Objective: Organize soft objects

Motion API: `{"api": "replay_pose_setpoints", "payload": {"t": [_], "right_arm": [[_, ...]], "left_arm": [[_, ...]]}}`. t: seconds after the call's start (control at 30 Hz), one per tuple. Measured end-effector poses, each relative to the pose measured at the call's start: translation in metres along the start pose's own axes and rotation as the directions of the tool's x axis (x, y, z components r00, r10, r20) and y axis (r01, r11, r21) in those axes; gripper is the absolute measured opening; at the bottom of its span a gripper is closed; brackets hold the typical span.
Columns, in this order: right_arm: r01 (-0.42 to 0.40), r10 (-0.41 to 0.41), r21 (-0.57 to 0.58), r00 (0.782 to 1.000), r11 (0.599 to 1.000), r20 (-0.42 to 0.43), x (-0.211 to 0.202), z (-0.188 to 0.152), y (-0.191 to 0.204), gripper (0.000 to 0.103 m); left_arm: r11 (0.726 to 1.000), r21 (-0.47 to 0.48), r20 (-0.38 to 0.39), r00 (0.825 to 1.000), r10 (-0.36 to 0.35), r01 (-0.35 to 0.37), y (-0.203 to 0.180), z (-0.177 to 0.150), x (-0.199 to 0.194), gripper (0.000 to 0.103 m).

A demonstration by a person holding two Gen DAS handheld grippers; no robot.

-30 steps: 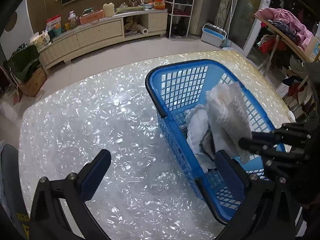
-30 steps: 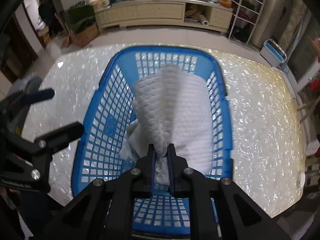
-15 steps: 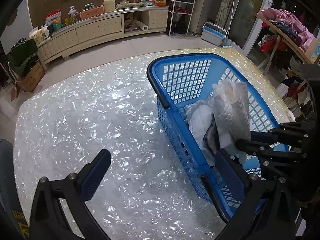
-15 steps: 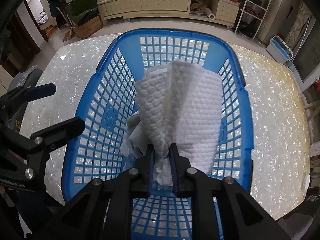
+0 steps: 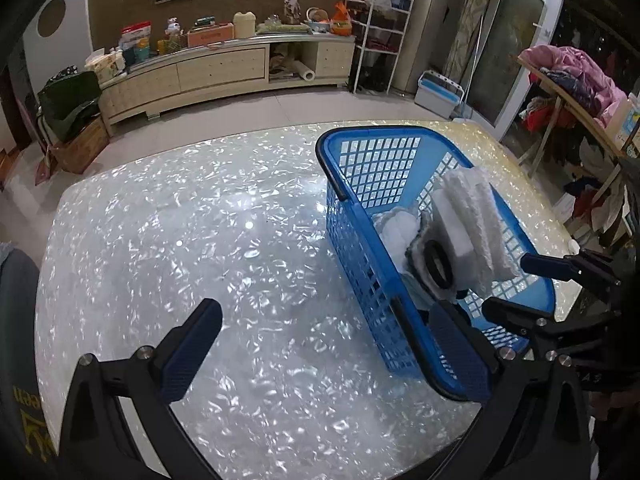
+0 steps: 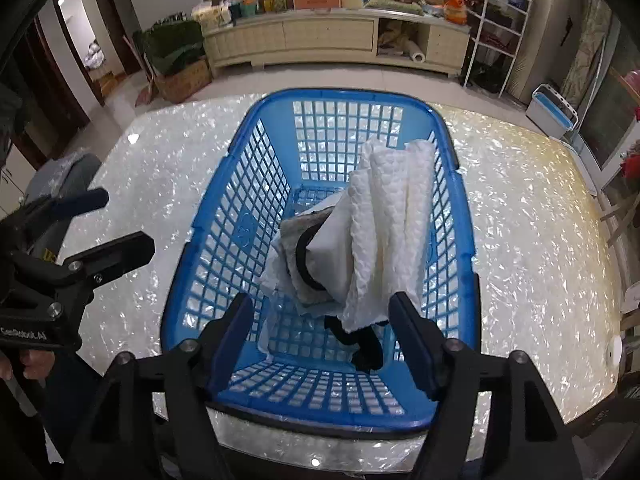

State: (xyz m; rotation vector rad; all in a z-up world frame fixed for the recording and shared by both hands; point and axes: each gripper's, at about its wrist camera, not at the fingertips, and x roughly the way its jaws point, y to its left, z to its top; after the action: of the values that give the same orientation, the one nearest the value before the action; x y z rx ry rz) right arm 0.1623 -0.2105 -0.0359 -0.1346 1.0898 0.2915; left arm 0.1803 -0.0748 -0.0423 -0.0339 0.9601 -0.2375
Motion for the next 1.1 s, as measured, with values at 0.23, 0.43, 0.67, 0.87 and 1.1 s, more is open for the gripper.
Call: {"api": "replay_pose_setpoints", "payload": {"t": [0.23, 0.43, 0.67, 0.87, 1.1], "right_arm": [[0.064, -0.067, 0.028, 0.991, 0.998, 0.118, -0.025, -0.013, 0.008, 0.094], [0.053, -0.071, 0.084, 0.97, 0.995, 0.231, -0.058, -0.027, 0.014, 0.103], [0.094, -0.111, 0.06, 0.907, 0.994, 0.406, -0.103, -0.037, 0.044, 0.103], [0.111, -0.114, 0.035, 0.863, 0.993, 0.491, -0.123, -0.047, 0.064, 0.103], [0.094, -0.091, 0.022, 0.847, 0.995, 0.524, -0.122, -0.049, 0.071, 0.103]], "left_arm": [[1.0, -0.022, 0.078, 0.997, -0.001, 0.003, -0.005, -0.013, -0.03, 0.103], [1.0, 0.003, 0.184, 0.983, 0.007, -0.007, -0.013, -0.023, -0.064, 0.103], [0.999, -0.025, 0.31, 0.95, 0.027, -0.02, -0.012, -0.033, -0.116, 0.103], [0.998, -0.035, 0.379, 0.924, 0.06, -0.051, -0.013, -0.045, -0.151, 0.103], [0.993, -0.031, 0.422, 0.899, 0.117, -0.114, -0.019, -0.056, -0.169, 0.103]]}}
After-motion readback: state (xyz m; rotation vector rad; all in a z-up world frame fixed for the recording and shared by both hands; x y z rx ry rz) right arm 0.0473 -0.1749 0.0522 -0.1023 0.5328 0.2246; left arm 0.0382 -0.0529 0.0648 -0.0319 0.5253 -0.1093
